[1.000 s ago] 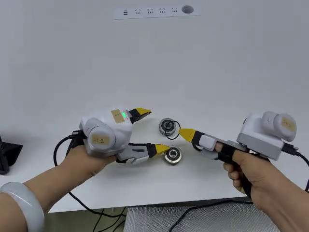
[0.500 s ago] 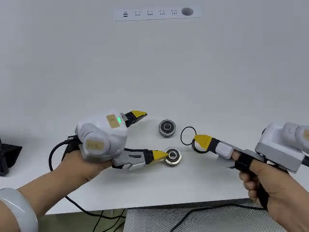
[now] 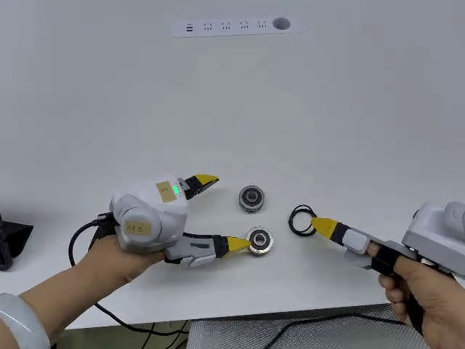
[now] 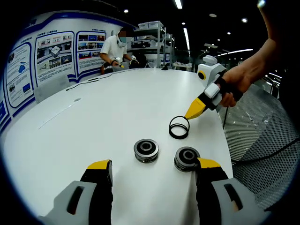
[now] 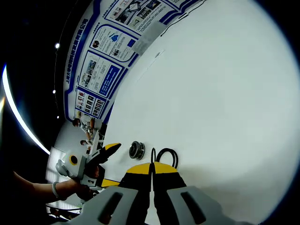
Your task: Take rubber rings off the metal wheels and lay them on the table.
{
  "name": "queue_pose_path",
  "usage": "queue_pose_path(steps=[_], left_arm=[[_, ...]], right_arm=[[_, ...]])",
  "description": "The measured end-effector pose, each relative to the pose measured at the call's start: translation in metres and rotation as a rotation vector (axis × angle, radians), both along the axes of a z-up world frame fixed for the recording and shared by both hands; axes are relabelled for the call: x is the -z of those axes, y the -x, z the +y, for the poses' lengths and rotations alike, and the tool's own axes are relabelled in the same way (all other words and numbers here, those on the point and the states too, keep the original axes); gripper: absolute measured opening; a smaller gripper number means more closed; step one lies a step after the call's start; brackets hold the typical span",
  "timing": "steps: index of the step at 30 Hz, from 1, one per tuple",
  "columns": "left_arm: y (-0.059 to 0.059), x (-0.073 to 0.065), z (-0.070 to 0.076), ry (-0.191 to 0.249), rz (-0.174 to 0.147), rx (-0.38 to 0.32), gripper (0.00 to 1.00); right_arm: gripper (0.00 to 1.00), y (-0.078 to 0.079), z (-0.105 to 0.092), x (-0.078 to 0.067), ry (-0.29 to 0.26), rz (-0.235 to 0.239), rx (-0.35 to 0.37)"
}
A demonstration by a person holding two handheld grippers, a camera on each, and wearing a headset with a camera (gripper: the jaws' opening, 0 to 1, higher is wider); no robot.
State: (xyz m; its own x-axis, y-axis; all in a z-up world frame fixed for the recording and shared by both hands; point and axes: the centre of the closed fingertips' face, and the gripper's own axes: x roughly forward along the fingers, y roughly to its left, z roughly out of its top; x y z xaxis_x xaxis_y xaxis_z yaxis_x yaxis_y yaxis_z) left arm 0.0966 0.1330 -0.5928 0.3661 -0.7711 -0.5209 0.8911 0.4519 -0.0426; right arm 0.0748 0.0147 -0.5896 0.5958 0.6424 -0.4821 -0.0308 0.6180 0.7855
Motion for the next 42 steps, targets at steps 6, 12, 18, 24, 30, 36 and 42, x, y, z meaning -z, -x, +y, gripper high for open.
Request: queue_pose_path(steps=[6,12,18,24,30,36,42], left_arm=[[0.003,0.001,0.005,-0.002,0.006,-0.003,0.74],[0.005,0.000,0.007,0.005,0.009,-0.015,0.75],[0.007,-0.003,0.007,0.017,0.012,-0.020,0.78],[0.009,-0.005,0.009,0.021,0.020,-0.031,0.79],[0.015,-0.002,0.015,0.014,0.033,-0.043,0.79],[0.020,-0.004,0.019,0.017,0.035,-0.063,0.79],[0.024,-0.006,0.021,0.024,0.032,-0.070,0.78]], right_arm=[[0.02,0.001,-0.005,0.004,0.036,-0.006,-0.008],[0.02,0.001,-0.007,0.007,0.069,-0.017,-0.020],[0.05,0.000,-0.006,0.007,0.099,-0.038,-0.047],[0.12,0.001,-0.007,0.009,0.159,-0.075,-0.107],[0.17,0.004,-0.006,0.008,0.210,-0.107,-0.145],[0.23,0.007,-0.010,0.015,0.361,-0.173,-0.273],[0.28,0.010,-0.006,0.015,0.449,-0.248,-0.376]])
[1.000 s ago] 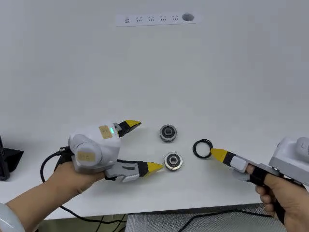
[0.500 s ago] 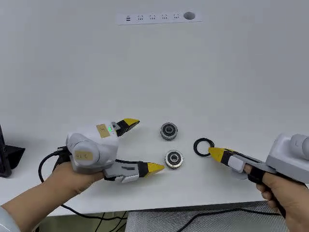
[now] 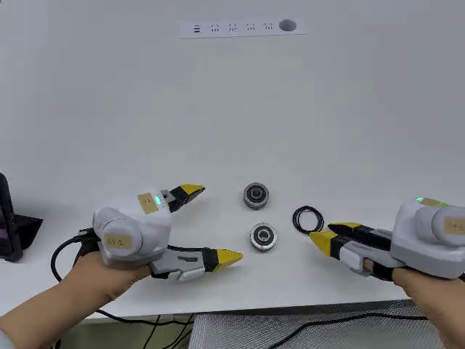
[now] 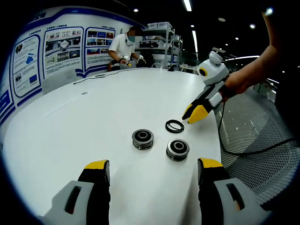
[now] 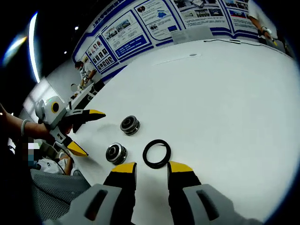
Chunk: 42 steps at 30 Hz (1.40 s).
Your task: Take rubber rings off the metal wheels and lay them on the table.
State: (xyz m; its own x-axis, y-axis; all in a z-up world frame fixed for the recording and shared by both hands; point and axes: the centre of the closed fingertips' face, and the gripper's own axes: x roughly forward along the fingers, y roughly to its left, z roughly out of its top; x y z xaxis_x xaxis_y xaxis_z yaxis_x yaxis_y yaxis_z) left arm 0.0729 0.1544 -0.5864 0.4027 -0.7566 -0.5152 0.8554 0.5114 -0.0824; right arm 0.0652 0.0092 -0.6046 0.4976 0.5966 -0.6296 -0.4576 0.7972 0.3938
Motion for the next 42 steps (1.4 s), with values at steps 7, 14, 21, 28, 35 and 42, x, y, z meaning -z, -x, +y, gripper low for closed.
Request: queue_pose_path(steps=[7,14,21,28,35,42], left_arm=[[0.004,-0.004,0.001,0.010,0.002,-0.005,0.81],[0.011,-0.007,0.003,0.033,0.024,-0.002,0.84],[0.018,-0.011,0.006,0.052,0.031,-0.016,0.87],[0.023,-0.015,0.010,0.057,0.026,-0.036,0.89],[0.028,-0.020,0.014,0.071,0.022,-0.055,0.93],[0.032,-0.025,0.017,0.087,0.014,-0.078,0.99]], right_arm=[[0.38,0.005,0.006,-0.004,0.052,-0.058,-0.085],[0.54,0.014,0.008,-0.009,0.123,-0.149,-0.201],[0.67,0.020,0.007,-0.014,0.163,-0.203,-0.276],[0.79,0.019,0.006,-0.019,0.190,-0.249,-0.314],[0.92,0.023,0.013,-0.023,0.195,-0.299,-0.362],[0.99,0.025,0.016,-0.027,0.179,-0.328,-0.373]])
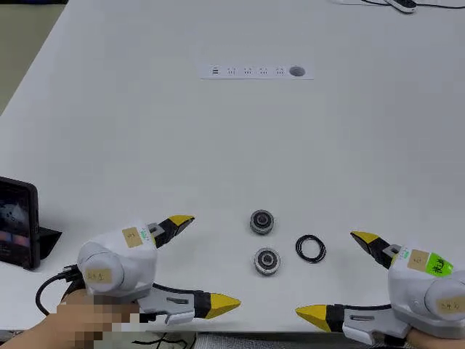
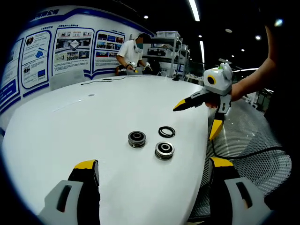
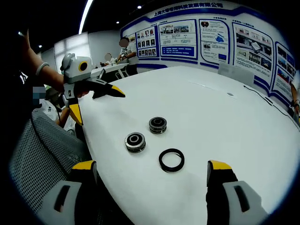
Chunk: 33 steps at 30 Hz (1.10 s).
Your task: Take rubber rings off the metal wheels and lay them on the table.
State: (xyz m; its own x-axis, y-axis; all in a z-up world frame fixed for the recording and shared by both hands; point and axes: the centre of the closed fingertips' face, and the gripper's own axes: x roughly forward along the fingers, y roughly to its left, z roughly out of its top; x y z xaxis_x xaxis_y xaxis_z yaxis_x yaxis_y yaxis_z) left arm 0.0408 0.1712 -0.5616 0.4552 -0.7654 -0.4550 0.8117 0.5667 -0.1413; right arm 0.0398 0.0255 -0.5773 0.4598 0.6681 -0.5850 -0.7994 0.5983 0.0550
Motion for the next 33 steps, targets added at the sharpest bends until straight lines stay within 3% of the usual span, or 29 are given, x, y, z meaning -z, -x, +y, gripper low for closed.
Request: queue_pose_path(steps=[4,14,33], left_arm=[[0.0033,-0.0021,0.0013,0.000,-0.008,-0.008,1.00],[0.0085,-0.0016,0.0039,-0.003,-0.013,-0.028,1.00],[0.0088,-0.0007,0.0083,-0.018,-0.014,-0.044,1.00]], right_arm=[[0.99,-0.0001,0.0009,-0.0033,-0.003,-0.018,-0.006],[0.99,0.0027,-0.0030,-0.0022,0.013,-0.010,0.000],[0.99,0.0020,-0.0057,-0.0017,0.018,-0.002,0.013]])
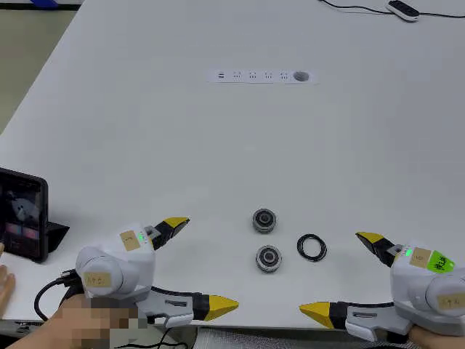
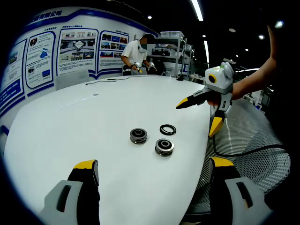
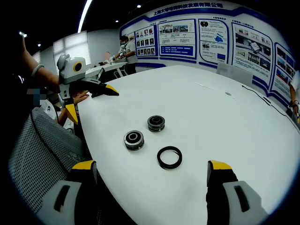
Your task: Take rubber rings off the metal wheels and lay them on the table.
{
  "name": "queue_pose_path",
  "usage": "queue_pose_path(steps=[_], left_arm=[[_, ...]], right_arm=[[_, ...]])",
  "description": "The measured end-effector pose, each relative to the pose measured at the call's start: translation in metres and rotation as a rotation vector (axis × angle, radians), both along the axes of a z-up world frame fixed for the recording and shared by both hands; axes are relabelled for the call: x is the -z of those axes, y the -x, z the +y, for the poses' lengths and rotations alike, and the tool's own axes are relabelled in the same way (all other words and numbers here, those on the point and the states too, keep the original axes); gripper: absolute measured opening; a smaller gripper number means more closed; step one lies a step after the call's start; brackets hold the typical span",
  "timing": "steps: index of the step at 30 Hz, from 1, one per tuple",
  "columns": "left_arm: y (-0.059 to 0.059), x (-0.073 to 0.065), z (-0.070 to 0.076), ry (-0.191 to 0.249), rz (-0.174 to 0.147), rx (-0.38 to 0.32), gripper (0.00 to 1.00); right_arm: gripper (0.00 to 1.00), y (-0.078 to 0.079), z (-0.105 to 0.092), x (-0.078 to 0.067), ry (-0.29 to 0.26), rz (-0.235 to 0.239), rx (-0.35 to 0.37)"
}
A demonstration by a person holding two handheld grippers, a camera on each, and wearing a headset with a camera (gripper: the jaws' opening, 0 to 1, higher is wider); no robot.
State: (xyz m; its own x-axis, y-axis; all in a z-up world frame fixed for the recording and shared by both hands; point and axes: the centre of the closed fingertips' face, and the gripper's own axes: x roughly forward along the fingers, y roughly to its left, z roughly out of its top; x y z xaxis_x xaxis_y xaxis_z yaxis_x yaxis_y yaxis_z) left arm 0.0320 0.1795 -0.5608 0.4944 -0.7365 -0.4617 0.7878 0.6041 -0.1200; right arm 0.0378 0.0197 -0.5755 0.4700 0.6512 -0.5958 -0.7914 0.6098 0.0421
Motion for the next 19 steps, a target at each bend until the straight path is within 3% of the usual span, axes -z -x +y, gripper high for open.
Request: queue_pose_path(steps=[19], left_arm=[[0.0006,0.0003,0.0021,-0.005,0.007,-0.008,0.99]], right_arm=[[0.99,0.0035,0.0000,0.0035,0.006,0.018,-0.001]])
